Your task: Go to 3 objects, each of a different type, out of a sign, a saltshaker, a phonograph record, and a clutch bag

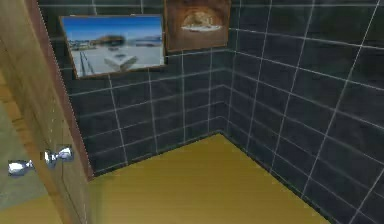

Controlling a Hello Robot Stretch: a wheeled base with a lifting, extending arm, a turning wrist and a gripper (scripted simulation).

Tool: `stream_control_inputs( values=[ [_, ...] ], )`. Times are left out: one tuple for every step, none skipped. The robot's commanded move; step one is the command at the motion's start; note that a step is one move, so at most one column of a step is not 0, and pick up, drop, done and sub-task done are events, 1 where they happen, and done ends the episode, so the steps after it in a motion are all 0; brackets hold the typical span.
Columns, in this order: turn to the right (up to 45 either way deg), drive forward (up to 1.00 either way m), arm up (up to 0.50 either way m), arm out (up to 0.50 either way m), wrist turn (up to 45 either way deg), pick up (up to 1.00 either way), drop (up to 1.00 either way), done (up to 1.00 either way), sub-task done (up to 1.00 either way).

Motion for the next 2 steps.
stream_control_inputs(
  values=[
    [45.0, 0.0, 0.0, 0.0, 0.0, 0.0, 0.0, 0.0, 0.0],
    [30.0, 0.0, 0.0, 0.0, 0.0, 0.0, 0.0, 0.0, 0.0]
  ],
)
